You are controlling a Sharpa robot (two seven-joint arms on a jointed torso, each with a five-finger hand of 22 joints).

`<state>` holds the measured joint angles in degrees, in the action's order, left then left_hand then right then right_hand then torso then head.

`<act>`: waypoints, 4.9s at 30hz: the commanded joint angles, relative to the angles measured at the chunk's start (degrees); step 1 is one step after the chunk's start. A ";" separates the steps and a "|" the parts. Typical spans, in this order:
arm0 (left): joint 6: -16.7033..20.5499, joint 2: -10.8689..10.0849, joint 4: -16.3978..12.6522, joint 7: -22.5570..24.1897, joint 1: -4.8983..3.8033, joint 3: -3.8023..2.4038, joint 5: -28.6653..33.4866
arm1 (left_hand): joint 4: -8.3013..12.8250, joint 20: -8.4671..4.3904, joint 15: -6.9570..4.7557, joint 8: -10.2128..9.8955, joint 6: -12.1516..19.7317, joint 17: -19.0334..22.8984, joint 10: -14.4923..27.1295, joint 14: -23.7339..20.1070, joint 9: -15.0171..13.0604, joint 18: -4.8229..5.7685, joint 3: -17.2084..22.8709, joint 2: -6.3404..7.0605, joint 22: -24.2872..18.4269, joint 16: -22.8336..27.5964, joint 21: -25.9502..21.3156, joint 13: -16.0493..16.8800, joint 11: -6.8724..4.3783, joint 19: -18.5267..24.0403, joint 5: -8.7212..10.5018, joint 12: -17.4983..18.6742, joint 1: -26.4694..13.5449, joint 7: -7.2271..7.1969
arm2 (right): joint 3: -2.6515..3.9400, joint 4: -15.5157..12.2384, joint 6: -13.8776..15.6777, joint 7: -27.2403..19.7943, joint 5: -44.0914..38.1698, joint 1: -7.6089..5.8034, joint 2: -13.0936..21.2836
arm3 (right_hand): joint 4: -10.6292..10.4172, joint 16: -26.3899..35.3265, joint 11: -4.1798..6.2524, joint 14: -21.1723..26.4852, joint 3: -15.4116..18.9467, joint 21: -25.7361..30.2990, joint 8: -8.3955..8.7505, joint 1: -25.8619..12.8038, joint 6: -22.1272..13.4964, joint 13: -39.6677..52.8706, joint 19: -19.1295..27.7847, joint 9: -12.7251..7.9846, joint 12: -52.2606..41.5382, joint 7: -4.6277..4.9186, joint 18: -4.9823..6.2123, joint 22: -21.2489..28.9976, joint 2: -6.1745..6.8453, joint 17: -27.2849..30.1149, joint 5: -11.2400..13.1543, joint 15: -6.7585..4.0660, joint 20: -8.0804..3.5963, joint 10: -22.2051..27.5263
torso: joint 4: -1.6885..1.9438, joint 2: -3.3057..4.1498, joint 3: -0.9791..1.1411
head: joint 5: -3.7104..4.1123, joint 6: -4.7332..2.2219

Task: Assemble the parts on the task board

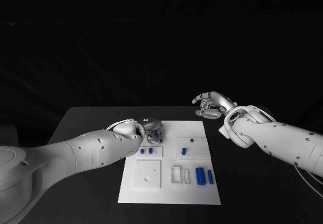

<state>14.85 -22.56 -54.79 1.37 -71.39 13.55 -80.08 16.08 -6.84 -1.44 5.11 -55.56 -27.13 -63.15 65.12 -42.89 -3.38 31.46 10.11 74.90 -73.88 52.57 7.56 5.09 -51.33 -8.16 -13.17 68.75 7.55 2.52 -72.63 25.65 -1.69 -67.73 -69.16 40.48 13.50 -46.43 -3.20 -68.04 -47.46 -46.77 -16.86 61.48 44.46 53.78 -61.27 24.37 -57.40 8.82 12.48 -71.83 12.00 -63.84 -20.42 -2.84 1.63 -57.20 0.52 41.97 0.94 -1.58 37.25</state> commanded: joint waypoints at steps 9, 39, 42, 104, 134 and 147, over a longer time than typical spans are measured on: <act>-0.26 0.71 1.34 -0.18 0.52 0.08 -1.79 | 0.06 -0.19 -0.02 0.30 -0.21 -0.02 -0.45 -0.09 0.16 -2.30 0.37 -0.09 0.36 -0.07 0.22 0.12 -0.05 -0.22 -0.37 0.40 -0.49 0.06 | 0.02 0.07 -0.33 -1.19 1.74 -0.02 -0.19 | -0.28 10.24 -0.63 2.48 -0.26 10.19 -0.21 -0.09 0.01 -9.23 4.20 0.01 8.42 1.33 2.52 4.88 0.39 9.43 0.17 2.05 3.73 2.08 | 0.07 -0.02 0.08 | 0.12 0.46; -1.94 2.71 3.78 -0.97 1.93 0.05 -0.70 | -0.30 -0.83 -0.78 1.29 -1.39 -0.48 -3.76 1.99 1.40 -2.76 0.69 -3.28 0.84 -1.58 1.12 1.20 -0.82 -2.22 0.32 1.48 -1.14 0.06 | 0.02 0.07 -0.81 -2.02 5.54 -0.03 -0.45 | -0.20 28.05 -4.58 11.81 0.19 24.43 -1.21 0.38 -0.45 -33.85 17.92 -0.39 28.74 2.03 1.16 11.05 0.15 22.55 -0.07 9.27 9.46 5.26 | 0.03 -0.07 0.07 | 0.46 1.12; -2.57 2.86 3.94 -1.28 1.99 0.05 -0.72 | -0.30 -1.03 -0.90 1.50 -1.78 -0.57 -4.41 2.61 1.63 -2.90 0.72 -3.94 0.93 -1.89 1.48 1.42 -0.92 -2.77 0.60 1.57 -1.19 -0.07 | 0.02 -0.02 -0.86 -2.01 5.54 -0.03 -0.46 | -0.19 28.07 -4.58 11.80 0.21 24.46 -1.23 0.41 -0.42 -34.02 17.92 -0.40 28.78 2.02 1.19 11.05 0.12 22.60 -0.08 9.28 9.49 5.22 | 0.03 -0.04 0.09 | 0.44 1.13; 5.25 -2.71 -1.66 3.24 2.45 -3.90 10.70 | 0.30 -3.53 -3.75 5.20 -7.75 -1.00 -12.97 8.07 2.86 -3.25 5.35 -6.07 1.00 -3.58 3.90 4.29 -3.80 -7.36 2.15 2.36 -0.05 -2.29 | 0.03 -0.15 -0.77 -2.07 5.86 -0.08 -0.33 | -0.05 29.02 -5.04 12.76 0.53 25.62 -1.35 0.75 -0.19 -37.62 19.23 -0.77 30.11 2.05 1.29 10.98 0.10 23.76 -0.21 9.77 10.18 5.20 | 0.11 -0.16 -0.08 | 0.29 0.71; -3.56 -7.45 -2.96 0.41 1.06 -3.95 8.43 | 0.39 -3.59 -3.77 5.22 -7.76 -1.00 -13.06 8.07 2.93 -3.20 5.44 -6.17 1.00 -3.57 3.90 4.37 -3.82 -7.24 2.06 2.58 -0.04 -2.31 | 0.02 -0.20 -1.02 -1.91 5.91 -0.08 -0.07 | -0.02 29.10 -5.13 12.86 0.61 25.78 -1.37 0.79 -0.11 -38.28 19.41 -0.85 30.30 2.07 1.33 10.90 0.13 23.94 -0.21 9.88 10.29 5.21 | 0.06 -0.08 0.01 | -0.11 0.92; -3.87 -7.63 -1.90 0.30 1.46 -3.77 7.96 | 0.40 -3.60 -3.77 5.23 -7.76 -0.99 -13.10 8.06 2.95 -3.18 5.46 -6.19 0.99 -3.56 3.90 4.39 -3.82 -7.21 2.02 2.64 -0.03 -2.31 | 0.02 -0.32 -0.95 -1.91 5.91 -0.08 0.04 | -0.02 29.12 -5.15 12.88 0.62 25.82 -1.38 0.79 -0.09 -38.41 19.45 -0.87 30.32 2.07 1.34 10.89 0.13 23.97 -0.20 9.89 10.32 5.20 | 0.06 -0.10 0.09 | -0.24 1.07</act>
<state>11.89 -30.27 -56.67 1.71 -69.99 9.77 -71.63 16.35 -9.10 -4.99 10.08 -62.74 -28.03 -75.85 73.22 -39.84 -3.05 36.58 4.51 74.90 -77.21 56.34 11.90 1.05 -58.67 -5.93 -10.80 68.91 5.11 2.52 -72.85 25.09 -3.06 -61.75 -69.21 40.51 13.43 -17.64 -8.08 -55.47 -47.20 -21.29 -17.91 61.86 44.28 15.46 -42.16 23.55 -27.44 10.82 13.71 -60.89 12.07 -39.96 -20.42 7.04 11.97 -51.72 0.59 41.88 1.01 -1.82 38.31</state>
